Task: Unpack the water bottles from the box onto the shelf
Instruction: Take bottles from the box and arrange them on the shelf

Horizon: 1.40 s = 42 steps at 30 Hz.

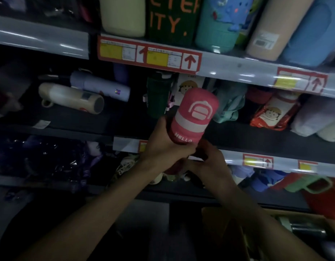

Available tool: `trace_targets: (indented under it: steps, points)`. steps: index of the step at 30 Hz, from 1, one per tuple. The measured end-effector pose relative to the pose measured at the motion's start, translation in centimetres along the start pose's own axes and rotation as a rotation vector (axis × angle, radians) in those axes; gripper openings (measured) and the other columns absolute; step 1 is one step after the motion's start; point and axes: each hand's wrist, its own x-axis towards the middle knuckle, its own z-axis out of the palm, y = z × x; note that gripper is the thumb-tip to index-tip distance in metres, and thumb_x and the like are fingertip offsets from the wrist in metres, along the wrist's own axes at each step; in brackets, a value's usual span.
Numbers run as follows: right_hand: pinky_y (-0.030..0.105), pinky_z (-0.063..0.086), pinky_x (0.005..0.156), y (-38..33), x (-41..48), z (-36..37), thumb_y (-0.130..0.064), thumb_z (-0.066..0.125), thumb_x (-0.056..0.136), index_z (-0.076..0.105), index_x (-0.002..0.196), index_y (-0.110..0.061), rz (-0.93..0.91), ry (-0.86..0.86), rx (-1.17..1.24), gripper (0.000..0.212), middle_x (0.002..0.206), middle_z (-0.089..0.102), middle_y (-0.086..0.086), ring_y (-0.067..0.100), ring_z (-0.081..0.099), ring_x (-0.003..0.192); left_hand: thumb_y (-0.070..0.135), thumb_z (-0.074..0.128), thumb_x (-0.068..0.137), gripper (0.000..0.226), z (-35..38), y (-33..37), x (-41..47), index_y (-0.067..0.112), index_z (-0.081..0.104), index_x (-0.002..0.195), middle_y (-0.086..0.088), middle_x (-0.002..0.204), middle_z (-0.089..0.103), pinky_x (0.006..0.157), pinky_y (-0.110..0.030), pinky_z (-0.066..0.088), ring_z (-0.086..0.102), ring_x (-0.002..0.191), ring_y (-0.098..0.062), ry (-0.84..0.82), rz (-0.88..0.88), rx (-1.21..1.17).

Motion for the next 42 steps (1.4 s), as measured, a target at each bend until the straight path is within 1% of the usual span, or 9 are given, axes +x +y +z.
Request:
trace_targets:
  steps: [5,9,13,17,20,22,25,29,42]
  points:
    - [0.031,0.061,0.067,-0.6,2.0,2.3,-0.007,0.085,0.078,0.069,0.110,-0.017,0.001,-0.021,0.048,0.038,0.095,0.078,-0.007,0.011,0.074,0.083,0.007,0.088,0.073,0.069,-2.1,0.3,1.5,0.025,0.049,0.127,0.015,0.108,0.066,0.072,-0.004,0.049,0.064,0.088,0.016,0.052,0.033,-0.019]
    - [0.014,0.052,0.070,-0.9,3.7,3.5,0.001,0.081,0.078,0.070,0.097,-0.023,-0.034,-0.025,0.036,0.033,0.086,0.077,-0.016,-0.002,0.071,0.084,0.008,0.087,0.076,0.058,-3.1,0.2,2.4,0.025,0.053,0.120,0.014,0.103,0.067,0.070,-0.005,0.049,0.064,0.084,0.014,0.065,0.038,-0.002]
    - [0.019,0.055,0.067,-0.8,4.9,4.6,0.001,0.080,0.078,0.074,0.105,-0.013,-0.020,0.006,0.048,0.031,0.090,0.079,-0.004,0.007,0.074,0.085,0.019,0.085,0.080,0.047,-3.8,-0.3,3.2,0.026,0.059,0.118,0.010,0.102,0.071,0.070,-0.009,0.050,0.067,0.085,0.008,0.116,0.021,-0.033]
    - [0.026,0.059,0.080,-0.9,6.3,5.8,0.001,0.078,0.082,0.075,0.110,-0.012,0.002,0.021,0.087,0.031,0.098,0.080,-0.002,0.013,0.075,0.094,0.025,0.083,0.074,0.069,-4.1,-0.3,3.5,0.026,0.053,0.136,0.013,0.118,0.068,0.087,-0.015,0.052,0.065,0.104,0.005,0.229,0.026,-0.079]
    - [0.026,0.061,0.080,-1.5,7.3,6.3,-0.009,0.080,0.084,0.074,0.113,-0.010,0.026,0.044,0.149,0.029,0.099,0.080,0.000,0.014,0.076,0.092,0.004,0.075,0.079,0.052,-5.0,-0.5,3.8,0.030,0.056,0.120,0.019,0.106,0.064,0.074,-0.002,0.045,0.062,0.091,0.018,0.327,0.056,-0.082]
    - [0.022,0.059,0.077,-1.7,8.2,6.6,-0.011,0.081,0.084,0.074,0.114,-0.008,-0.002,0.091,0.150,0.031,0.098,0.079,0.000,0.011,0.076,0.090,0.004,0.072,0.083,0.049,-5.7,-0.9,3.8,0.023,0.057,0.126,0.017,0.105,0.062,0.070,-0.001,0.043,0.059,0.087,0.019,0.356,0.031,-0.055]
    - [0.028,0.059,0.084,-1.7,9.4,7.0,-0.014,0.084,0.081,0.073,0.115,-0.007,-0.038,0.141,0.131,0.036,0.102,0.079,0.001,0.012,0.074,0.096,0.018,0.070,0.089,0.044,-6.4,-1.7,3.8,0.026,0.059,0.130,0.010,0.112,0.059,0.071,-0.004,0.039,0.057,0.093,0.008,0.351,-0.017,0.077]
    - [0.039,0.060,0.091,-0.9,10.5,7.5,-0.019,0.087,0.077,0.074,0.115,-0.014,-0.073,0.165,0.074,0.041,0.103,0.078,-0.004,0.012,0.074,0.100,0.015,0.066,0.091,0.053,-6.6,-2.3,3.9,0.028,0.055,0.142,0.029,0.095,0.053,0.075,-0.011,0.043,0.055,0.089,0.010,0.277,-0.052,0.126]
    - [0.041,0.060,0.091,1.0,11.9,8.2,-0.014,0.085,0.079,0.072,0.119,-0.022,-0.035,0.149,-0.001,0.043,0.105,0.077,-0.008,0.008,0.073,0.101,0.017,0.065,0.091,0.048,-5.4,-3.6,4.6,0.026,0.055,0.137,0.022,0.093,0.058,0.070,-0.012,0.041,0.062,0.091,-0.003,0.310,-0.077,0.186]
